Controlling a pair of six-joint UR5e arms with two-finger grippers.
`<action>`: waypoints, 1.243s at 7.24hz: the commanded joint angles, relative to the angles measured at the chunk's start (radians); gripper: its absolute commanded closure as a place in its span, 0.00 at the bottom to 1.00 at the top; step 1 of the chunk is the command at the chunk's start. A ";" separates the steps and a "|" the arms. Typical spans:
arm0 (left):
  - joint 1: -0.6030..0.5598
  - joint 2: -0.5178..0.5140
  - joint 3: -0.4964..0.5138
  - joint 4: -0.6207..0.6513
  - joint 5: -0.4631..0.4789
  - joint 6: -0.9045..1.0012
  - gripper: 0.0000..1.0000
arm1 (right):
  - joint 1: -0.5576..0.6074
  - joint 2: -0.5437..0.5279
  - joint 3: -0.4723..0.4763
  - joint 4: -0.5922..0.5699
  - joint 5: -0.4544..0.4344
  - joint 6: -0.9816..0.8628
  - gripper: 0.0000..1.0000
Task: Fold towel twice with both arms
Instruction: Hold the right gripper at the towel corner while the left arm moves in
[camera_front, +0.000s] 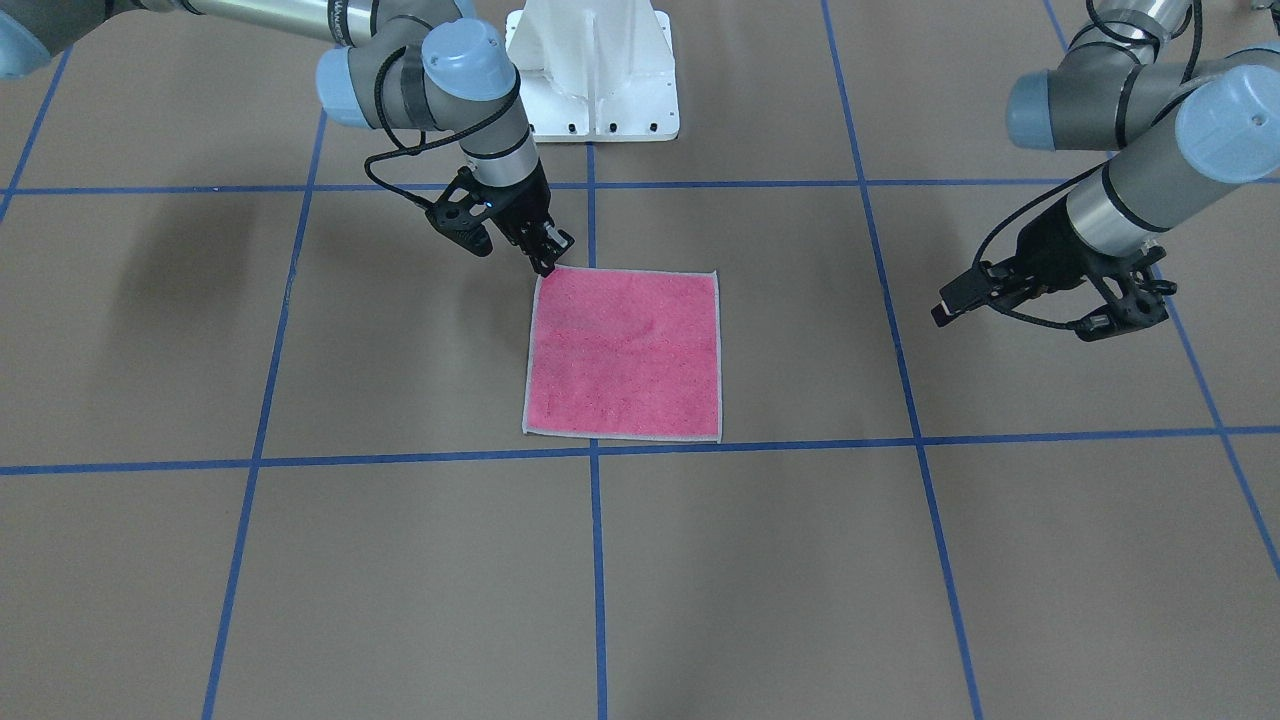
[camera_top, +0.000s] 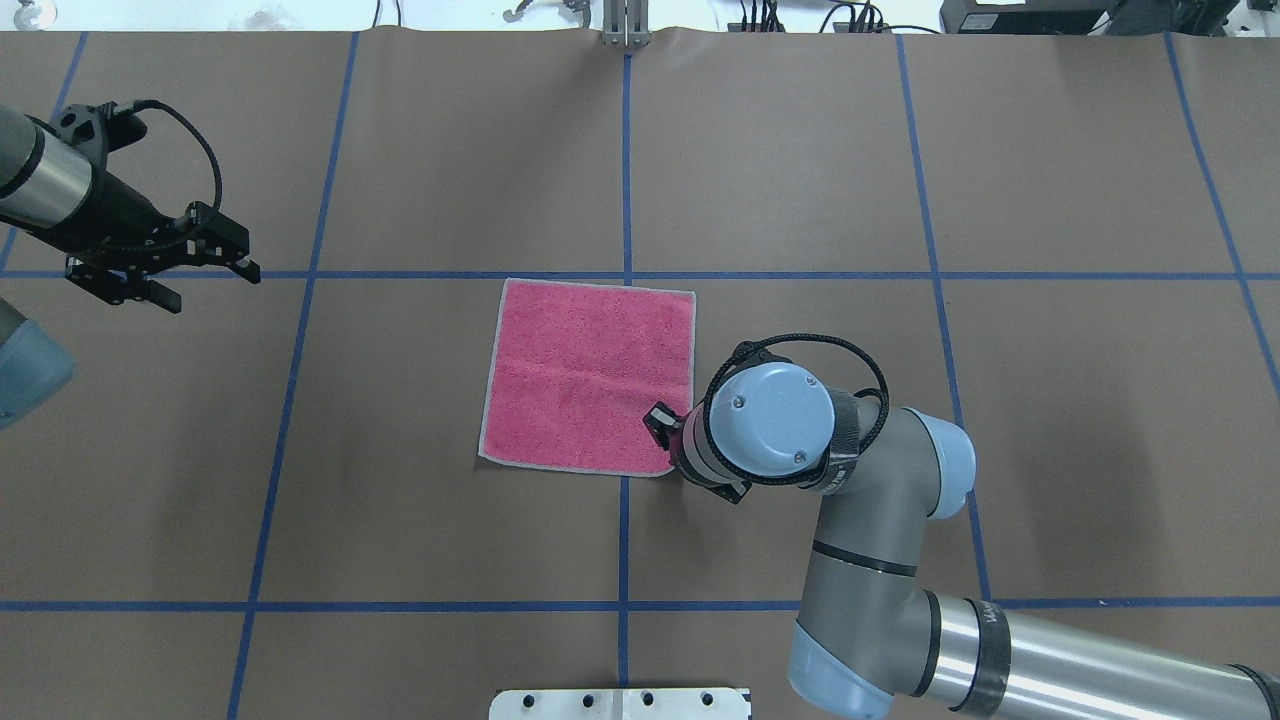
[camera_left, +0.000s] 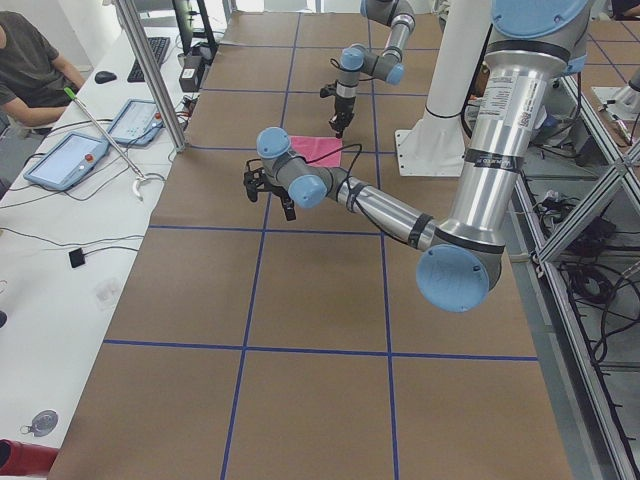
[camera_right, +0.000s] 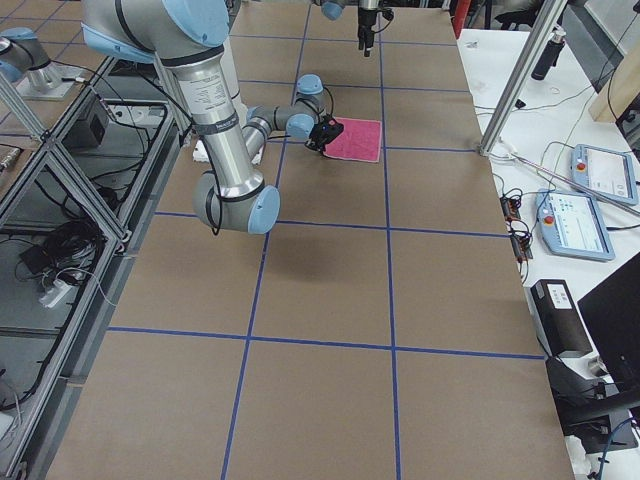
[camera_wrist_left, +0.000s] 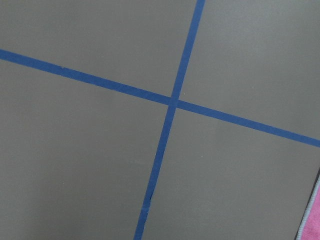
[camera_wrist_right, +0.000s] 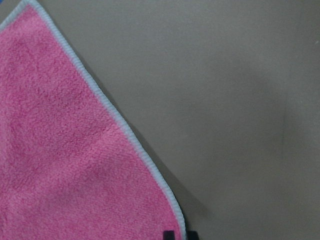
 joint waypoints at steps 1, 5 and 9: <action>0.000 -0.001 0.000 0.000 0.002 -0.008 0.00 | 0.000 0.000 0.001 0.000 0.000 -0.002 1.00; 0.026 -0.019 -0.002 0.002 0.029 -0.053 0.00 | 0.000 -0.020 0.019 0.000 0.003 -0.008 1.00; 0.177 -0.140 0.003 0.002 0.179 -0.291 0.00 | 0.006 -0.068 0.058 0.000 0.005 -0.012 1.00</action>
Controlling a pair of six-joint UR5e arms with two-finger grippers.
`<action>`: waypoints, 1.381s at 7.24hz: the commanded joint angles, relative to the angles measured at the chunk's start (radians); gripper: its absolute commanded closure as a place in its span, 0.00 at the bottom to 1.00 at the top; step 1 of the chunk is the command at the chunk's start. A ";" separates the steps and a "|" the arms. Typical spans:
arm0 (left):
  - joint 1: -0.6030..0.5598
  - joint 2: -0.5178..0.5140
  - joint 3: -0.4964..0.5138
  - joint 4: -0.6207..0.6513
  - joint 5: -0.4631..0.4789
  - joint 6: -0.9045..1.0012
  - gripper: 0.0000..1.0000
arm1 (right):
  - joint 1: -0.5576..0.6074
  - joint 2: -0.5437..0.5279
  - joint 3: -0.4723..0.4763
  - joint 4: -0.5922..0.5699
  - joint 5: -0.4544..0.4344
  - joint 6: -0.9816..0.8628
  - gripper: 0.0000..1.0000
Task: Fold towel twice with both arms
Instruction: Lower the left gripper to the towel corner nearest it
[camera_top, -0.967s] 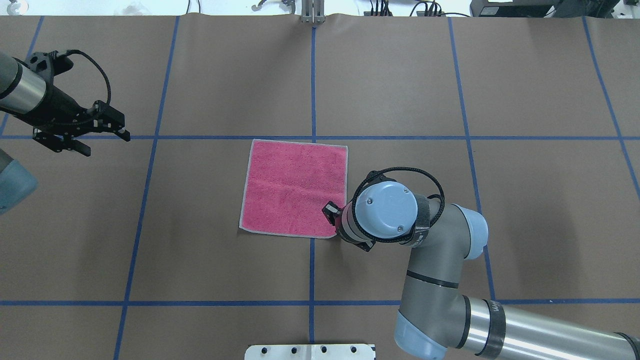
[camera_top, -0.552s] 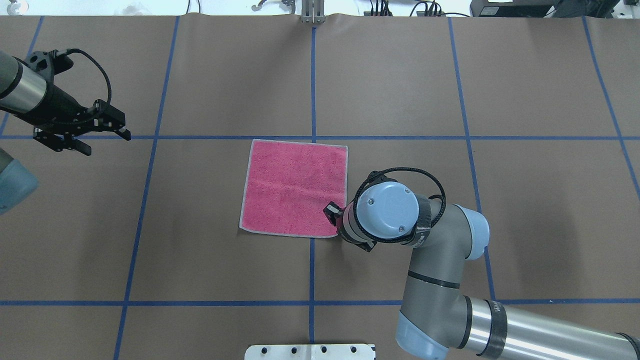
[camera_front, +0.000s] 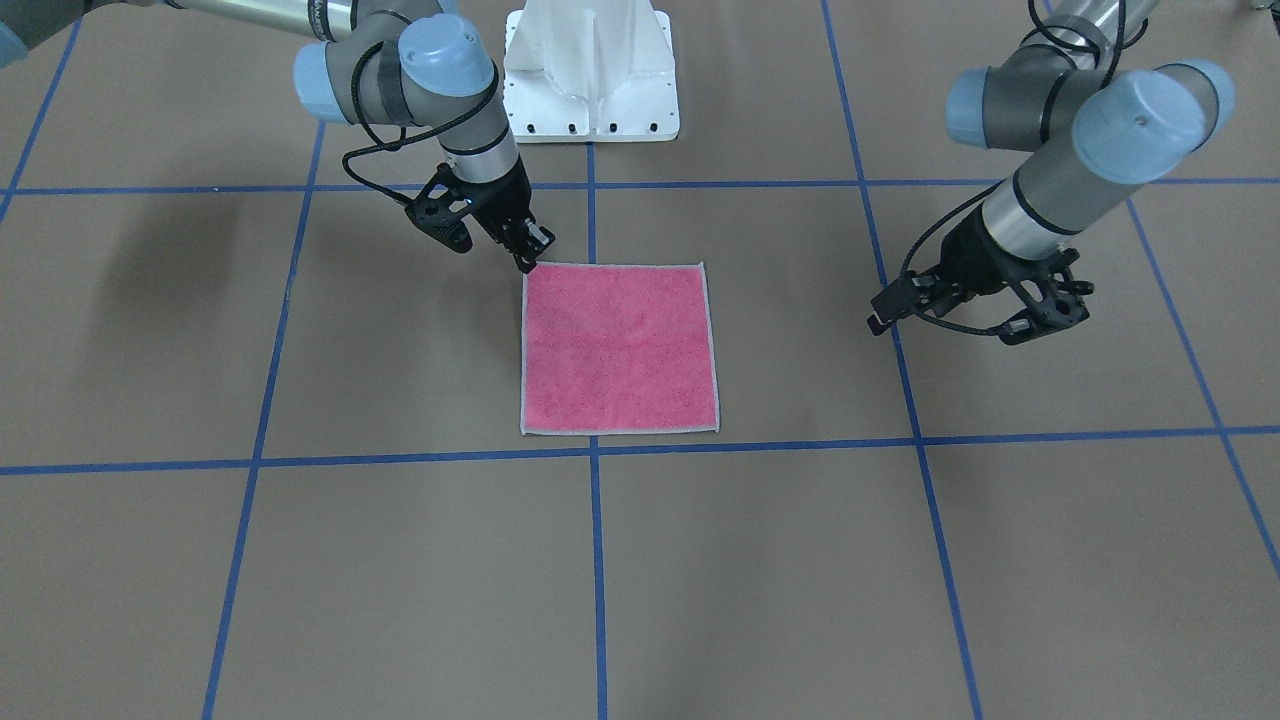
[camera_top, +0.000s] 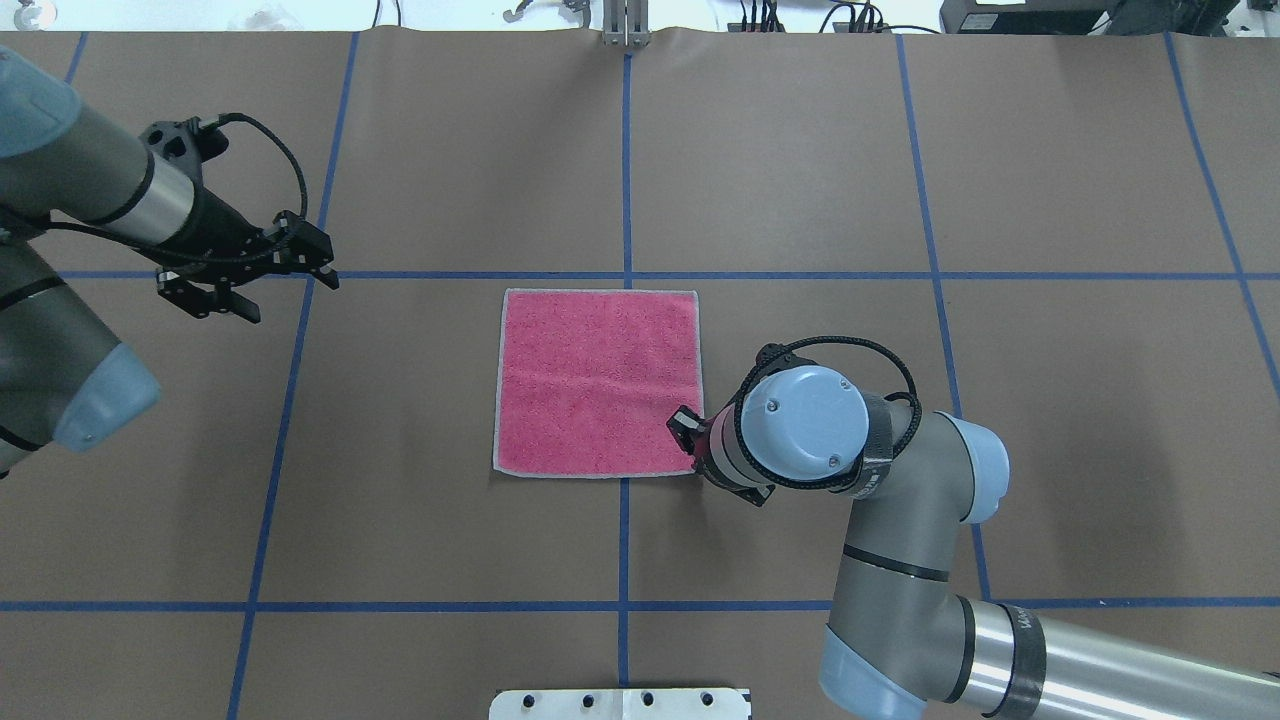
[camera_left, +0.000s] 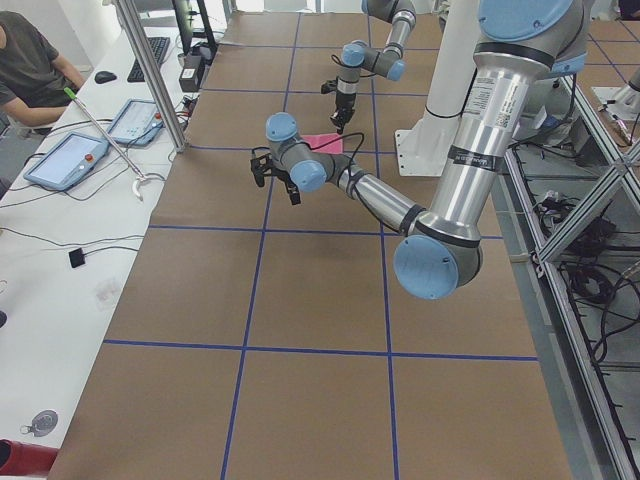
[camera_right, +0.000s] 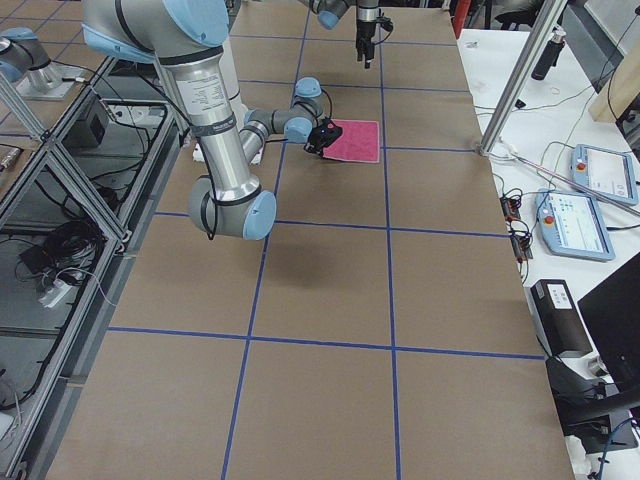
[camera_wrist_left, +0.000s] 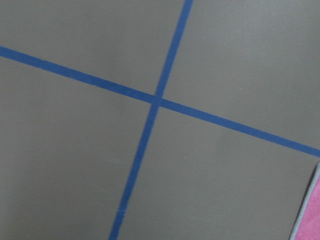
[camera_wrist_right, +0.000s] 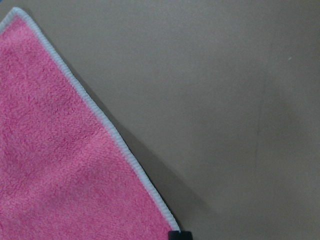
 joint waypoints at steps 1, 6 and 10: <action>0.103 -0.060 -0.003 -0.002 0.109 -0.148 0.00 | 0.007 -0.022 0.024 0.000 0.000 -0.002 1.00; 0.415 -0.112 -0.020 -0.011 0.404 -0.461 0.09 | -0.001 -0.043 0.051 -0.002 -0.003 0.004 1.00; 0.473 -0.111 -0.017 -0.014 0.421 -0.512 0.44 | -0.008 -0.043 0.062 -0.002 -0.003 0.007 1.00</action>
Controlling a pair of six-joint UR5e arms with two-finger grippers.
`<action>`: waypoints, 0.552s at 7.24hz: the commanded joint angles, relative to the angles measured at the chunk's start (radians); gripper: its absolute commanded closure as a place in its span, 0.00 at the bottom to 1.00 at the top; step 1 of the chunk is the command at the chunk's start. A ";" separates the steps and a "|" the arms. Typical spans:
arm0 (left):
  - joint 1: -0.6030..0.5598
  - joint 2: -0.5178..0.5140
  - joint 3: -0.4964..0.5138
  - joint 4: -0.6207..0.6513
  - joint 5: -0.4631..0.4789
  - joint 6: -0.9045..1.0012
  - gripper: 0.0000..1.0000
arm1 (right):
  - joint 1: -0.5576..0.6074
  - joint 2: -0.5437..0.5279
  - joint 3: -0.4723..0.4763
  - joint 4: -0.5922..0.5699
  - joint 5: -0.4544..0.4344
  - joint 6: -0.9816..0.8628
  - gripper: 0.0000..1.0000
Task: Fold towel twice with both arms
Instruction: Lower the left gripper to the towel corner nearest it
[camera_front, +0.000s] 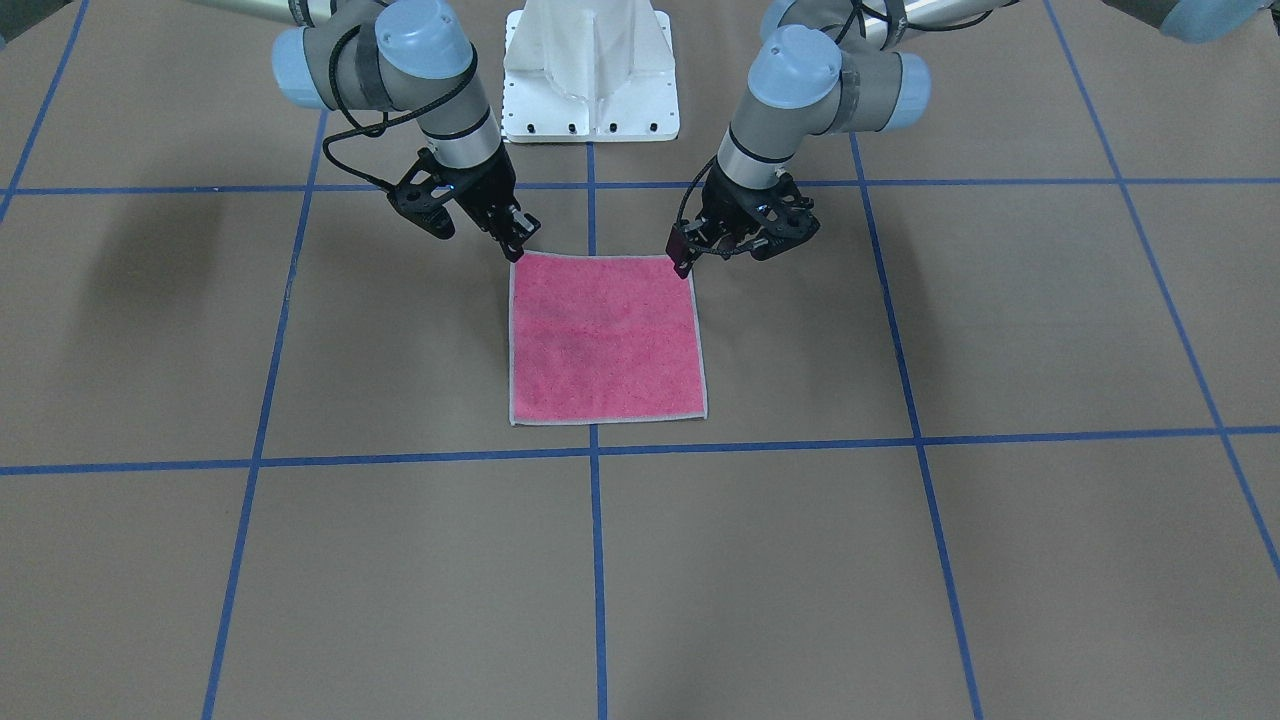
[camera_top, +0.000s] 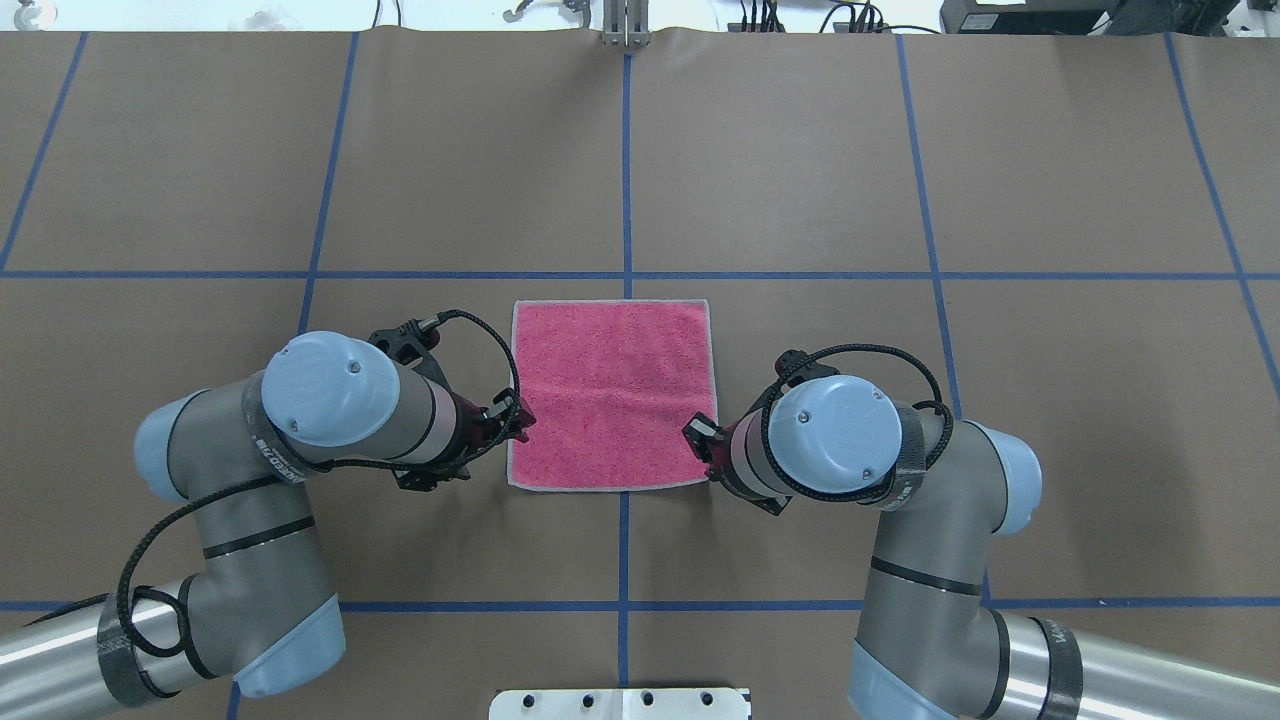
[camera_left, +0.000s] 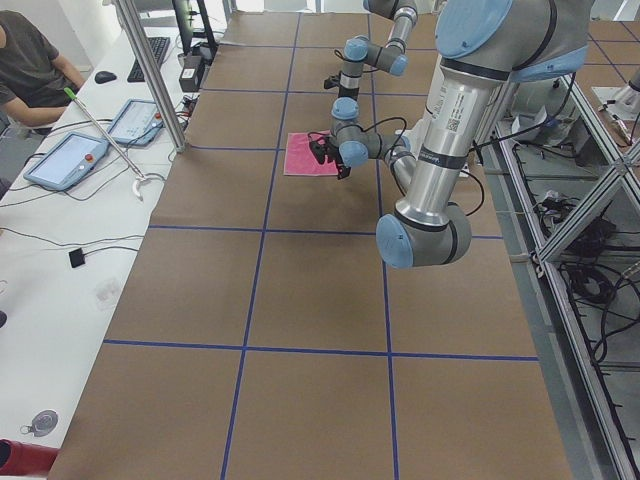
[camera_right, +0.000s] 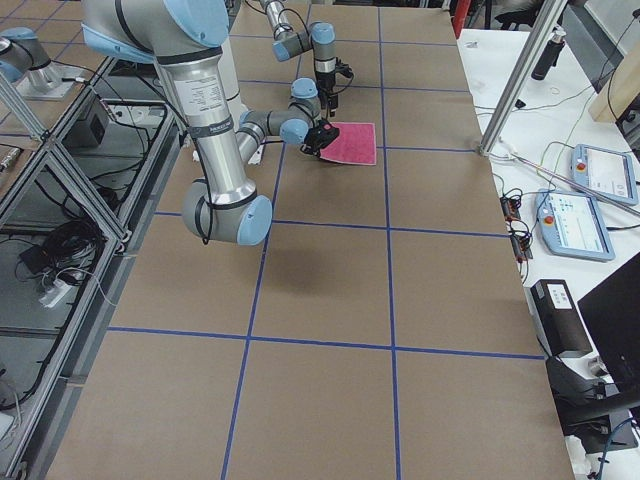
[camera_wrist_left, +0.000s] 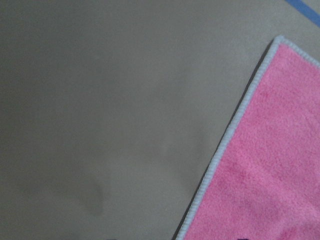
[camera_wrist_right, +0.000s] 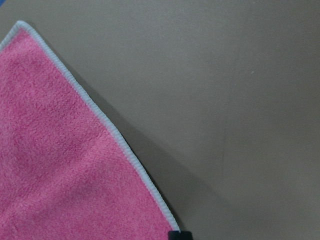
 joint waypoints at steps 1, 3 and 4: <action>0.020 0.000 0.004 0.000 0.002 -0.008 0.56 | -0.002 0.000 0.000 0.000 0.000 0.000 1.00; 0.028 -0.006 0.006 0.000 0.002 -0.008 0.61 | -0.002 0.000 0.002 0.000 0.000 0.000 1.00; 0.031 -0.006 0.007 0.000 0.002 -0.007 0.61 | -0.004 0.000 0.000 0.000 0.000 0.000 1.00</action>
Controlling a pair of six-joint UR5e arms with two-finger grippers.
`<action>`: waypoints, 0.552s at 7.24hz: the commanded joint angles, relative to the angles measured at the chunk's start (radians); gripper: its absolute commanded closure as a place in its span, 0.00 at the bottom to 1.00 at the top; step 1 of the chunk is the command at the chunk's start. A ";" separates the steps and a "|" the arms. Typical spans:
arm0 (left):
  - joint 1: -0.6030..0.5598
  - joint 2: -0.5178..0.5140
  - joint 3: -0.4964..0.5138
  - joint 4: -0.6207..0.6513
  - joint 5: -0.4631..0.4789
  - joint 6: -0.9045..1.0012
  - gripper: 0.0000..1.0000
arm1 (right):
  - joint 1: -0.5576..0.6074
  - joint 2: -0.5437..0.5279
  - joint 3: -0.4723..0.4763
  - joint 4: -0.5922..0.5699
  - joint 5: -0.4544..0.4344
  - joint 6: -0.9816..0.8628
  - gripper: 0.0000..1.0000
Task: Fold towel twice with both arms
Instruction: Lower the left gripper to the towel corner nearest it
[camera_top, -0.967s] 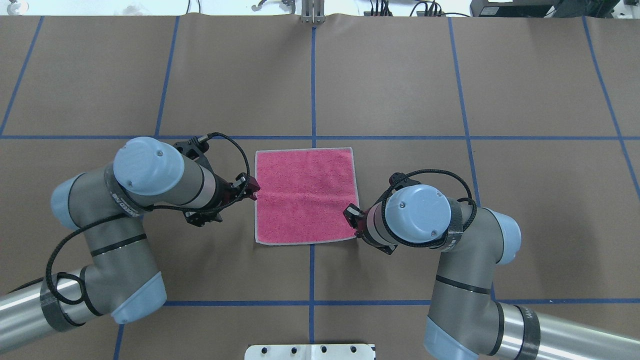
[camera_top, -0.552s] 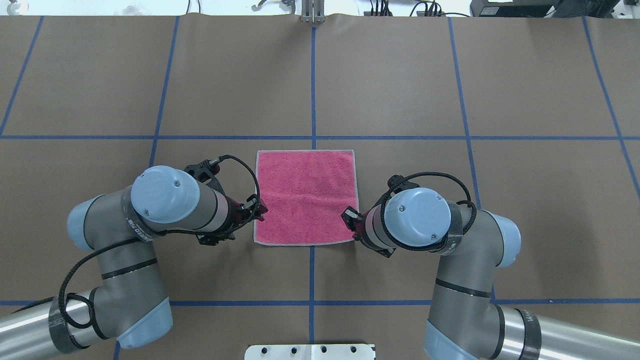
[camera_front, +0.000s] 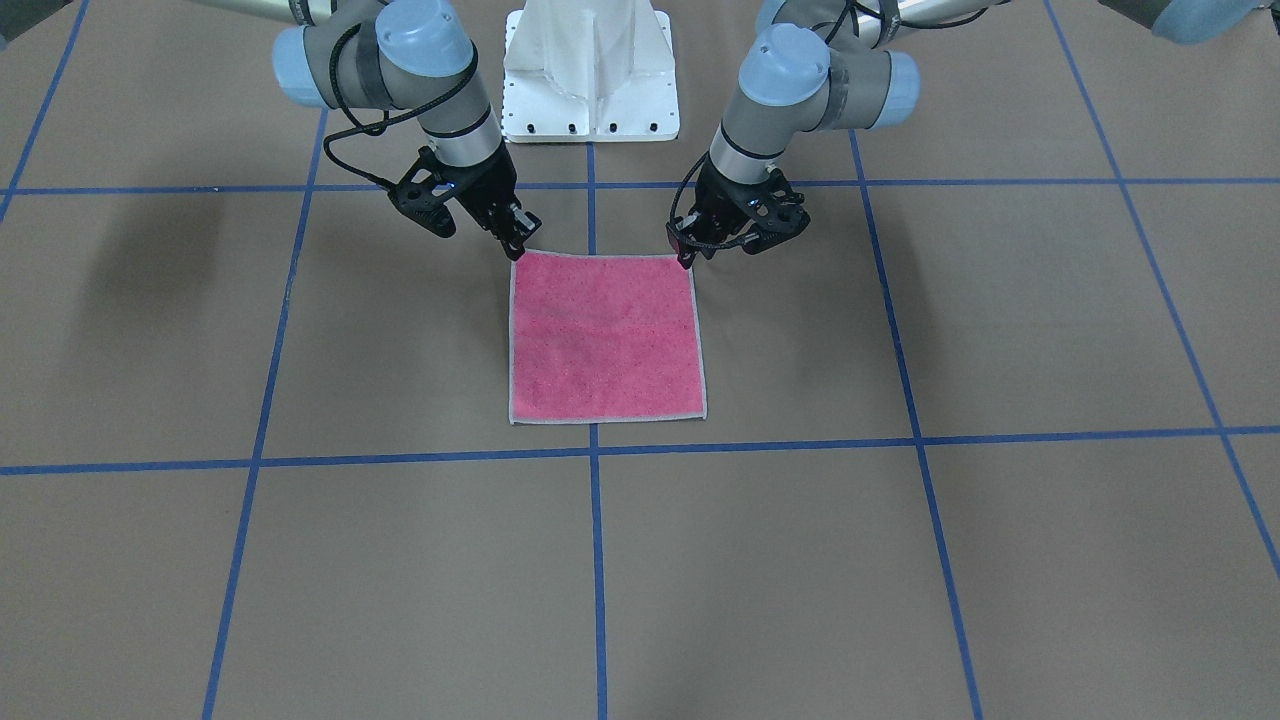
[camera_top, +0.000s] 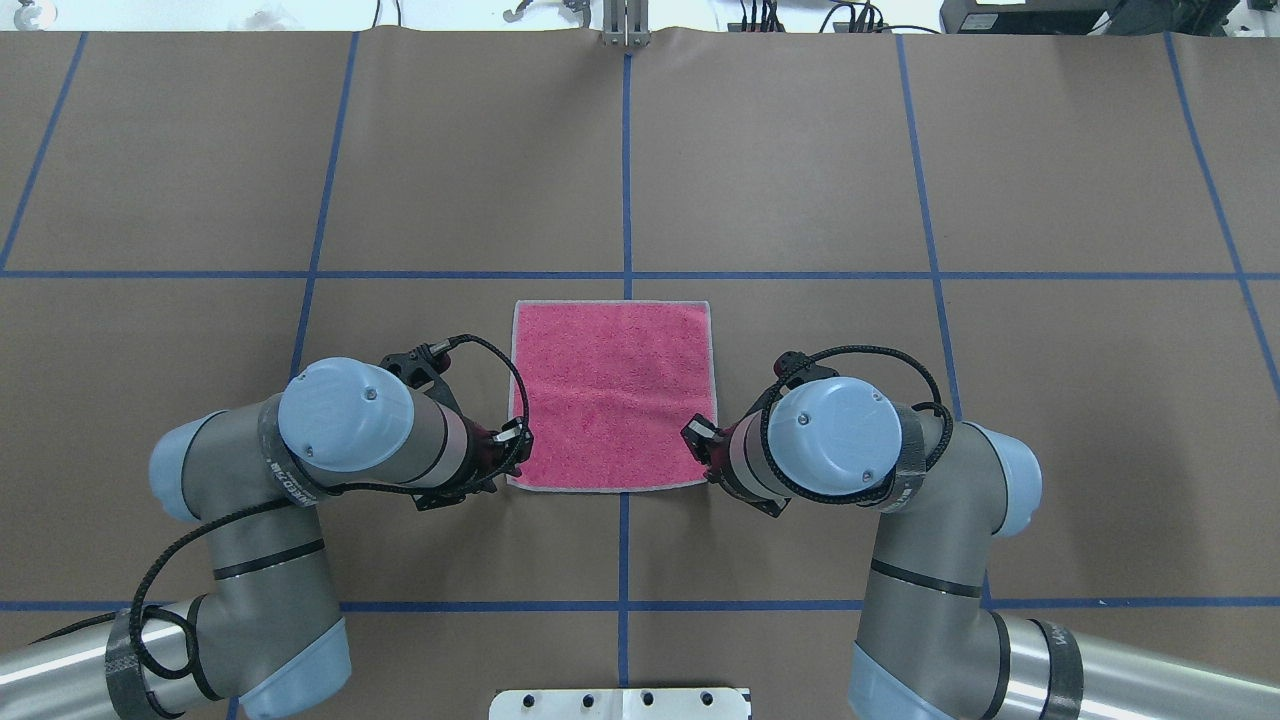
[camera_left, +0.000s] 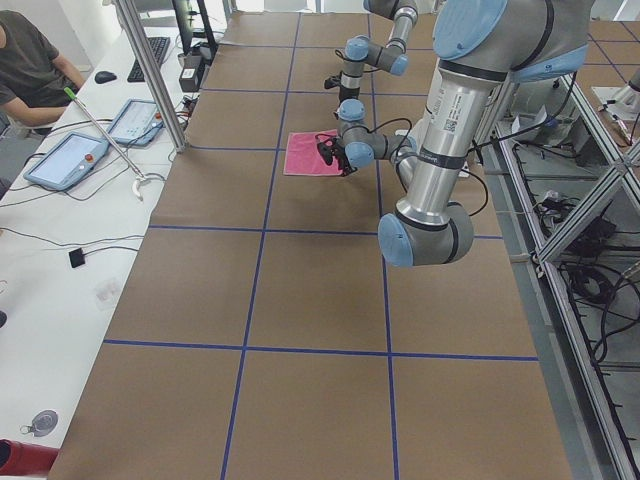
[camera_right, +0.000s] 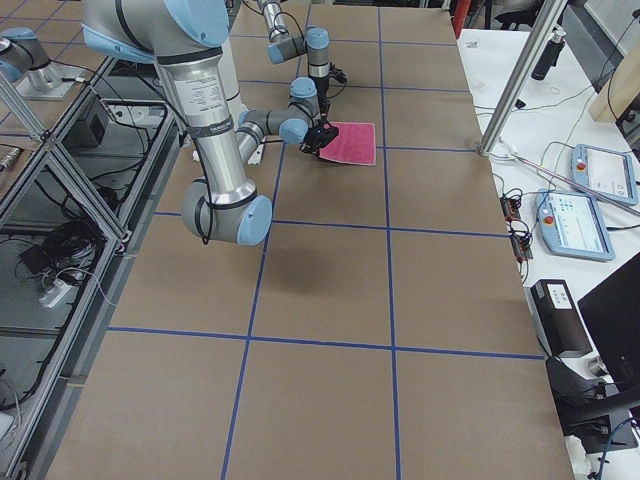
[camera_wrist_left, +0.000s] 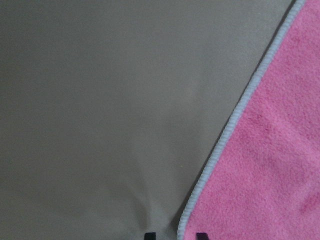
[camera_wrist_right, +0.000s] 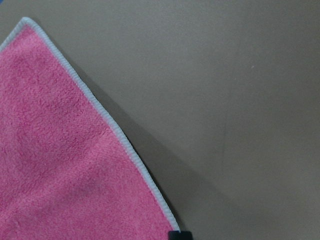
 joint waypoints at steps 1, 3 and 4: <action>0.009 -0.004 0.002 0.000 0.000 0.000 0.63 | 0.000 0.000 -0.001 0.000 0.000 0.000 1.00; 0.012 -0.004 0.002 0.000 0.000 0.000 0.70 | -0.001 -0.002 -0.001 0.000 0.000 0.000 1.00; 0.014 -0.004 0.003 0.000 0.000 0.001 0.73 | -0.001 -0.002 -0.001 0.000 0.000 0.000 1.00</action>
